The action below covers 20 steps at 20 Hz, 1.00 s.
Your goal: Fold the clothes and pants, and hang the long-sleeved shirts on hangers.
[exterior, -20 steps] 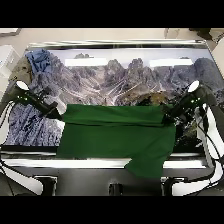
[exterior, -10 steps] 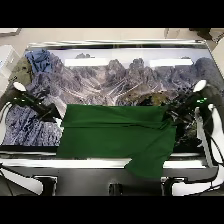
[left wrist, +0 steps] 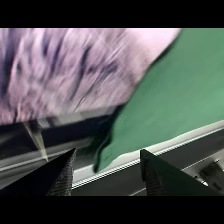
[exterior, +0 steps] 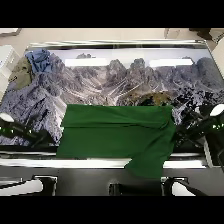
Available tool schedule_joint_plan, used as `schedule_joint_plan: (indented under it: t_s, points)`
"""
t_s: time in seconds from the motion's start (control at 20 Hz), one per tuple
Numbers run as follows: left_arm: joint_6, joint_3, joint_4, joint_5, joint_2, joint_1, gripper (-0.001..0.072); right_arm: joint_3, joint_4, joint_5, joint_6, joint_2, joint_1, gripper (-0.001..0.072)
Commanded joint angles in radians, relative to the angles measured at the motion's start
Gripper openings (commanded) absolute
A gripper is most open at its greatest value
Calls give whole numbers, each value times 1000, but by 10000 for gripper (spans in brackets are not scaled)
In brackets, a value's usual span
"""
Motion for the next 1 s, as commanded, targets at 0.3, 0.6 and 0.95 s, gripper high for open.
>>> schedule_joint_plan:
  t_s: [0.3, 0.6, 0.95]
  points:
    - [87, -171, -53, 103, 41, -22, 368, -67, 15, 25, -23, 40, -8, 568]
    - [81, -177, -102, 121, 42, -59, 30, -290, 31, -31, -53, 130, -8, 569]
    - [80, -176, -110, 101, 44, -59, 30, -447, 219, -178, -120, 163, -8, 500]
